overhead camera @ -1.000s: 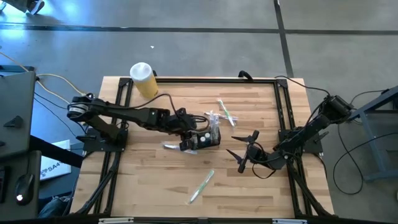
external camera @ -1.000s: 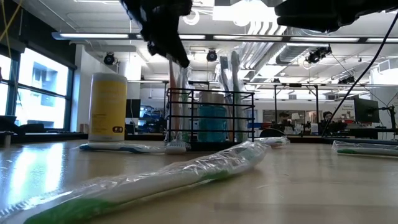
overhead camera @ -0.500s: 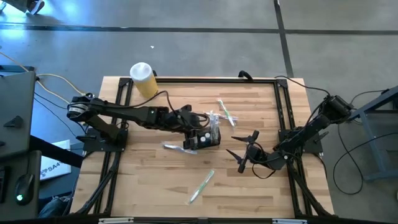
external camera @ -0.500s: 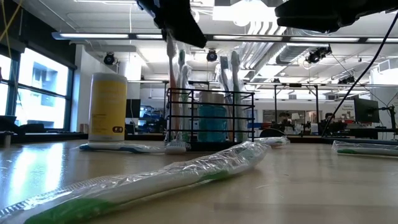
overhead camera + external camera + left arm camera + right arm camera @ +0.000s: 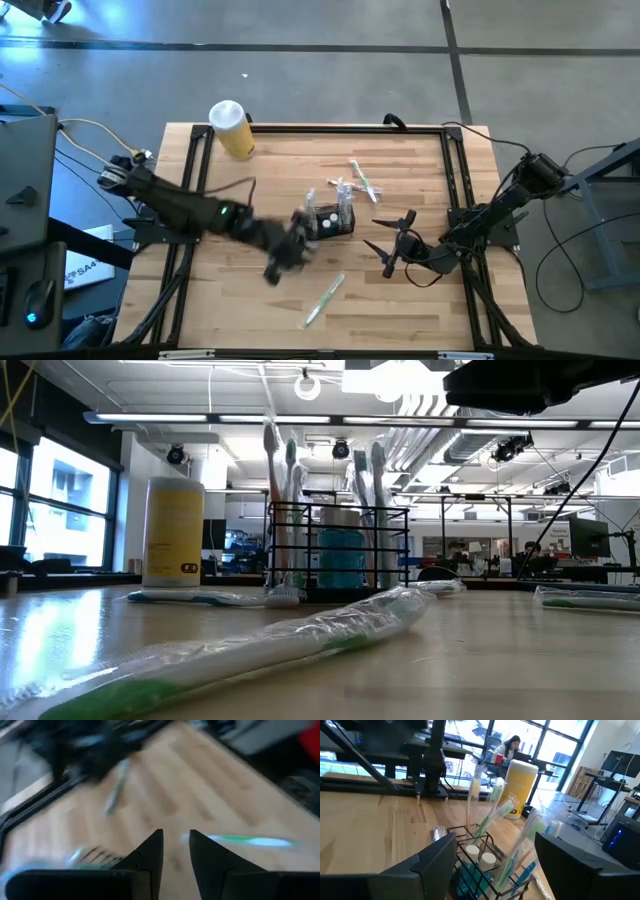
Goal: Pick & Place toothbrushing station
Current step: Put the blue toothbrush into the wire organizer
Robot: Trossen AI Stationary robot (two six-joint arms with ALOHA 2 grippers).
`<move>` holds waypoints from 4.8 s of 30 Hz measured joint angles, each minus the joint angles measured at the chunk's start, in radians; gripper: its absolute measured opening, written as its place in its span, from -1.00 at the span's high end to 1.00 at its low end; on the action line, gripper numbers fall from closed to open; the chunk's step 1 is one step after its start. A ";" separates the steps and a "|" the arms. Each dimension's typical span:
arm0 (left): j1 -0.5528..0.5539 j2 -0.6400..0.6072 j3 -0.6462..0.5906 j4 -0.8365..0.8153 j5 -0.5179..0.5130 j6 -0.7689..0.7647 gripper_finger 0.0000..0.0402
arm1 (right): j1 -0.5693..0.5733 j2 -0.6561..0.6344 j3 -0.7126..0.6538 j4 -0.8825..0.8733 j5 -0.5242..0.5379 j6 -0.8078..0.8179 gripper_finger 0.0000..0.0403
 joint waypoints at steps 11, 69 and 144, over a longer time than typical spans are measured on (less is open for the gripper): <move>-0.065 0.030 -0.104 -0.279 -0.140 -0.274 0.56 | -0.006 0.000 0.000 -0.001 -0.025 0.029 -0.30; 0.048 0.116 -0.207 -0.088 -0.036 -0.267 -0.01 | -0.006 0.000 0.000 -0.033 -0.028 0.052 -0.30; 0.172 0.262 -0.248 -0.255 0.032 -0.465 0.96 | -0.006 -0.001 0.000 -0.033 -0.030 0.055 -0.30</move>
